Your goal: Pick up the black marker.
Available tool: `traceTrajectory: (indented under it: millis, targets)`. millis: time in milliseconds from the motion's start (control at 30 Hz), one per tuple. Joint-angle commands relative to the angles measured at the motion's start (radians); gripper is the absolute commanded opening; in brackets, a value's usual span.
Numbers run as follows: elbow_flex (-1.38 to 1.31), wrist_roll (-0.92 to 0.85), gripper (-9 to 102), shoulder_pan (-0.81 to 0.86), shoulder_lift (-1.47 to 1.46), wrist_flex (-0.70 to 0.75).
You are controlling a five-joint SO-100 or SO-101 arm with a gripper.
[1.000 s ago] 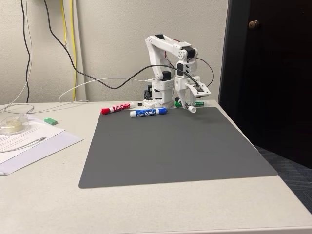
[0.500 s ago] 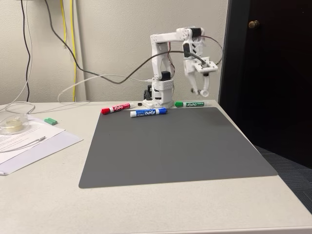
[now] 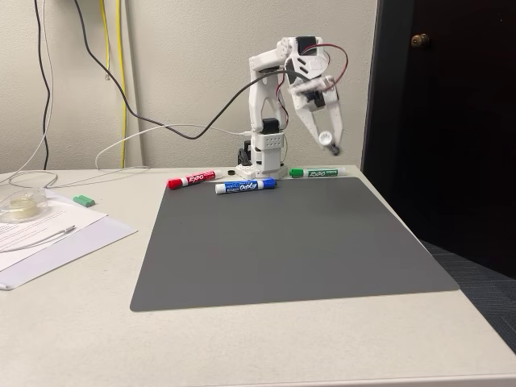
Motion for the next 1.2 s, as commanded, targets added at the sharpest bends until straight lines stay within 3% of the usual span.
traceTrajectory:
  millis: [0, 367, 767, 1167]
  targets:
    - [-0.052, 0.057, 0, 0.043, 0.046, -0.061]
    - [-0.025, 0.296, 0, 0.249, 0.072, -0.229]
    - [0.202, 0.538, 0, 0.396, 0.184, -0.468]
    - [0.661, 0.591, 0, 0.456, 0.477, -0.738]
